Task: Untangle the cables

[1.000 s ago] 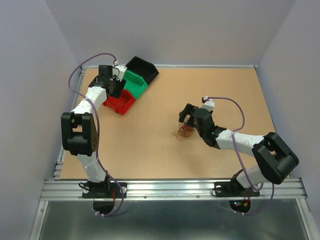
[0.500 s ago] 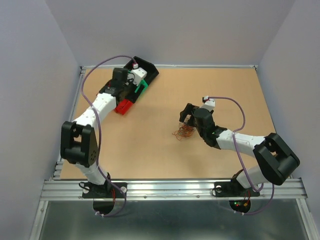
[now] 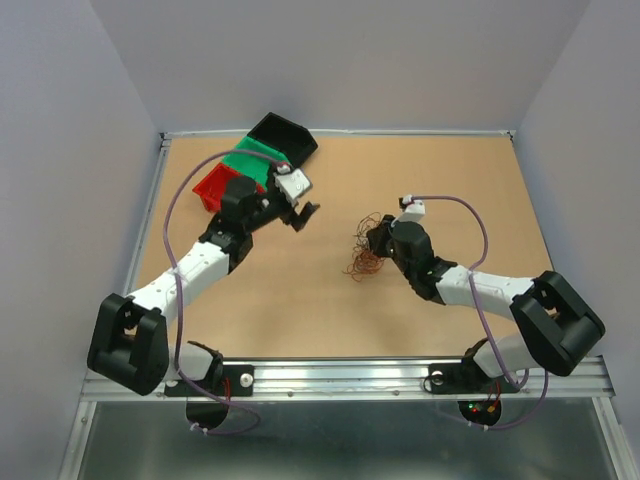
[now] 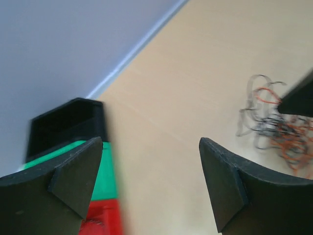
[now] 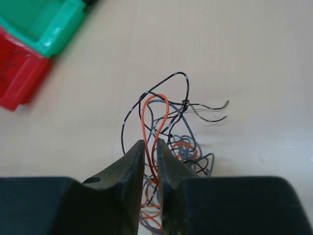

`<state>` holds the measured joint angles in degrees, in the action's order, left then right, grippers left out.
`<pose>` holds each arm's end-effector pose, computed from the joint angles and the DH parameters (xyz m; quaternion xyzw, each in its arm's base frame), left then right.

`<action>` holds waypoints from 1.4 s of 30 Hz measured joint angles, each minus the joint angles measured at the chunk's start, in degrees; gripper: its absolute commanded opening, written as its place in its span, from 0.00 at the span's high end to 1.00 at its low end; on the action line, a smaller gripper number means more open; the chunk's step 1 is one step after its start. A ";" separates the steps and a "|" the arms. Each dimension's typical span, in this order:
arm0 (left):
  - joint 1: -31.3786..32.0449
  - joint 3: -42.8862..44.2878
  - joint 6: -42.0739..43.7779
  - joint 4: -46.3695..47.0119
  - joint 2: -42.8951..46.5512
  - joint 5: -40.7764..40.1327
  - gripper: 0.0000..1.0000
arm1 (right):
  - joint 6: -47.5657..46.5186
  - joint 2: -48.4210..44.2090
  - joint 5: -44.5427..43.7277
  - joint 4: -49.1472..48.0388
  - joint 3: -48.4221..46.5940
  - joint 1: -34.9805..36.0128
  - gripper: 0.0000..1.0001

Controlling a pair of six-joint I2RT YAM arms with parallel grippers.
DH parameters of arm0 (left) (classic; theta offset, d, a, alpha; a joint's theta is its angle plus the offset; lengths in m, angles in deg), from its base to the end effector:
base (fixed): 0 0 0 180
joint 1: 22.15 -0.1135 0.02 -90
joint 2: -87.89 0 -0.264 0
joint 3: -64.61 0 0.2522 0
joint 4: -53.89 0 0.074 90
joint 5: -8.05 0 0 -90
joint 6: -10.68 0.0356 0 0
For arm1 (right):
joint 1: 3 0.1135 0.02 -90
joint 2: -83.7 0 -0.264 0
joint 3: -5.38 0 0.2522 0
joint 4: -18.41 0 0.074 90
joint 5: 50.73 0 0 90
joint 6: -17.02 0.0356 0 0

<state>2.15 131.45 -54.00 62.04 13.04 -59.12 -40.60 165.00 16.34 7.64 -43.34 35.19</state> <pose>0.2746 -0.1392 0.3334 0.4177 0.5696 -0.1336 0.6952 0.2379 0.1695 0.1990 0.0701 0.8162 0.1830 0.5435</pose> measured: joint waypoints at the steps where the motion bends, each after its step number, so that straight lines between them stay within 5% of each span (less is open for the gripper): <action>1: 0.48 -3.15 -0.70 2.36 0.33 2.47 0.09 | -0.61 -0.76 2.25 -1.79 1.09 0.11 0.65; 3: 2.43 -9.29 -1.95 5.27 -0.22 7.80 0.09 | -1.42 -2.14 6.91 -4.79 2.97 0.33 0.54; 5: 4.26 -11.96 -2.51 6.19 -1.14 10.08 0.09 | -1.79 -2.23 9.44 -6.43 3.21 0.52 0.52; 10: 7.52 -13.31 -4.52 12.87 -3.98 12.07 0.11 | -2.49 -3.17 11.39 -9.09 4.00 0.52 0.72; 13: 7.48 -12.94 -5.84 15.37 -6.67 12.20 0.12 | -2.78 -4.50 11.34 -9.64 4.72 0.52 0.71; 18: 7.48 -12.04 -7.93 16.85 -12.00 12.15 0.13 | -2.89 -4.90 10.73 -10.01 4.79 0.52 0.33; 21: 7.48 -11.26 -8.55 17.16 -13.77 12.09 0.15 | -3.06 -5.22 9.01 -9.97 5.05 0.52 0.29; 29: 7.87 -9.20 -9.14 18.03 -17.35 11.26 0.18 | -2.51 -5.95 -1.33 -6.10 5.18 0.50 0.35; 34: 7.87 -9.05 -8.68 16.04 -16.63 7.96 0.04 | -0.59 -5.35 -4.24 -2.32 5.11 -1.05 0.36; 42: 6.99 -11.96 -10.08 18.27 -6.69 -4.35 0.01 | 0.74 0.76 -3.15 1.49 2.82 -3.23 0.50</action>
<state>9.14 119.50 -64.07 80.31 6.35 -63.47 -39.85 165.77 13.19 9.13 -40.53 31.96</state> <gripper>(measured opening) 0.986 0.559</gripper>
